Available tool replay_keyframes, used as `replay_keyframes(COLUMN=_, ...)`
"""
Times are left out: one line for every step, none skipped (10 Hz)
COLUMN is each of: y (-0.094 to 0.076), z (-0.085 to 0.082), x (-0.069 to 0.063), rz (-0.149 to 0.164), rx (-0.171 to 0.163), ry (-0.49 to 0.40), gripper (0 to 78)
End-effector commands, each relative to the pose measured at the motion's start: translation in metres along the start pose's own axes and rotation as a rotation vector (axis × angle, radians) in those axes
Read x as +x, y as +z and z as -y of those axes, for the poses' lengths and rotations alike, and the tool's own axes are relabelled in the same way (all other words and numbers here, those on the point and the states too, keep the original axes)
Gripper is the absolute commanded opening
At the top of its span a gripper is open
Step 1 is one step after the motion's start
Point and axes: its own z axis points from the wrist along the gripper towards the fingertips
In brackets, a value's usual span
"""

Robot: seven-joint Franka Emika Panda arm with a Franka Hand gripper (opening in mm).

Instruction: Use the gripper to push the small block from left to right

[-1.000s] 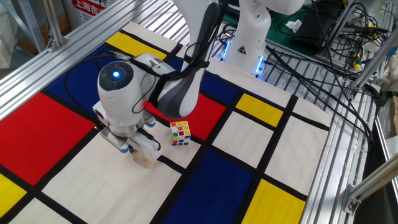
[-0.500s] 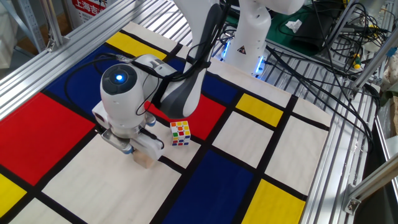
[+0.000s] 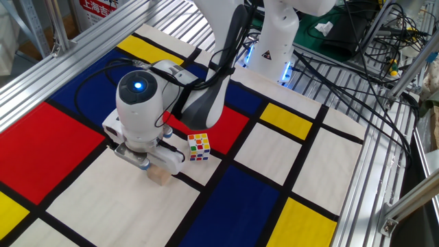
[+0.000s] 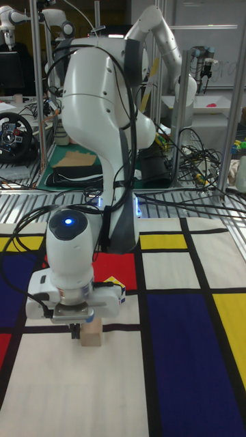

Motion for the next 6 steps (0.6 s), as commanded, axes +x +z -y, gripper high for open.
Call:
replay_keyframes(y=-0.0014, z=0.0005, x=-0.0010, rz=-0.001, rx=0.002, ry=-0.018, gripper=0.0)
replay_keyframes(y=-0.0014, z=0.0005, x=-0.0010, rz=-0.002, rx=-0.005, ry=-0.033, gripper=0.0)
replay_keyframes(y=-0.0014, z=0.0005, x=-0.0010, rz=-0.001, rx=-0.012, ry=-0.038, gripper=0.0)
replay_keyframes(y=-0.0014, z=0.0005, x=-0.0010, rz=-0.002, rx=-0.019, ry=-0.041, gripper=0.0)
replay_keyframes(y=-0.0014, z=0.0005, x=-0.0010, rz=-0.002, rx=-0.023, ry=-0.047, gripper=0.0)
replay_keyframes(y=-0.0014, z=0.0005, x=-0.0010, rz=-0.006, rx=-0.030, ry=-0.054, gripper=0.0)
